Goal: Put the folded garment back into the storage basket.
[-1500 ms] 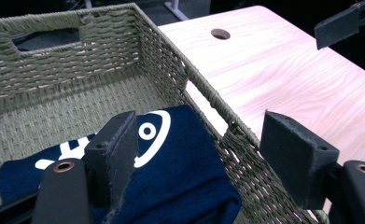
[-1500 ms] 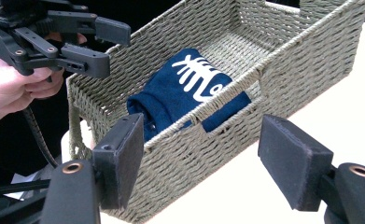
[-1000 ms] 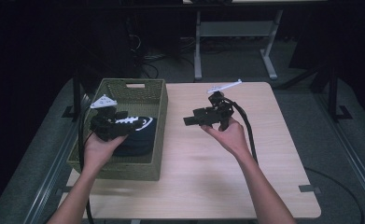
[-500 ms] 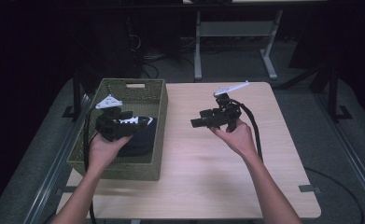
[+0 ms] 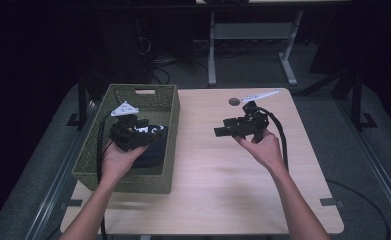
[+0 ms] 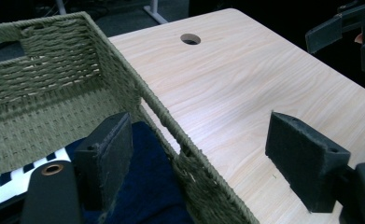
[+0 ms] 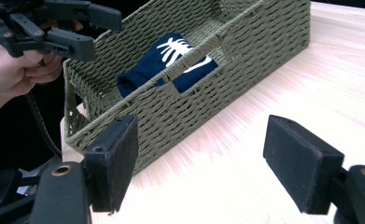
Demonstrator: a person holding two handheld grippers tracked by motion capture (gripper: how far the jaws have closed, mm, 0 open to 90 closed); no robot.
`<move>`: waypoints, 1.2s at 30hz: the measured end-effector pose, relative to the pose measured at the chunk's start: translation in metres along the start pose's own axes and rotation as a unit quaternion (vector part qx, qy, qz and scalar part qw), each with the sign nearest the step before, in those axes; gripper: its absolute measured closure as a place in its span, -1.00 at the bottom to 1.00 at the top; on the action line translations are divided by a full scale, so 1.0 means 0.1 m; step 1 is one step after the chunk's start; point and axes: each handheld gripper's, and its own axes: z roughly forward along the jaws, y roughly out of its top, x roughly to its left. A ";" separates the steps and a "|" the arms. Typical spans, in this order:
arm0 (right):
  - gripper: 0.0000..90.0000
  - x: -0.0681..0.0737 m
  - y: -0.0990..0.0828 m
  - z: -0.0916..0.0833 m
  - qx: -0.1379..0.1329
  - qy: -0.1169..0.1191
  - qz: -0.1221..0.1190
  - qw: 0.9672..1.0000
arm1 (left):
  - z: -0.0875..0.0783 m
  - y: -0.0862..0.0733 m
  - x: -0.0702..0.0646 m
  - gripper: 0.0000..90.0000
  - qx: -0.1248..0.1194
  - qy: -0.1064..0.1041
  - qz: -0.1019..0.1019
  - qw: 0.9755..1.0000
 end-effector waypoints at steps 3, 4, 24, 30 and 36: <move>-0.43 -0.02 -0.03 -0.05 0.000 -0.004 0.002 1.000 | 0.02 0.01 -0.02 -0.51 -0.001 -0.003 0.000 1.000; -0.43 -0.02 -0.03 -0.05 0.000 -0.004 0.002 1.000 | 0.03 0.01 -0.03 -0.51 -0.001 -0.004 0.002 1.000; -0.44 -0.19 -0.25 -0.43 -0.018 -0.029 0.023 0.999 | 0.30 0.07 -0.29 -0.56 0.006 -0.027 0.010 1.000; -0.44 -0.24 -0.32 -0.51 -0.018 -0.037 0.031 0.999 | 0.39 0.08 -0.38 -0.57 0.012 -0.035 0.018 0.999; -0.45 -0.29 -0.40 -0.58 -0.023 -0.038 0.039 0.998 | 0.47 0.08 -0.47 -0.57 0.010 -0.039 0.022 0.999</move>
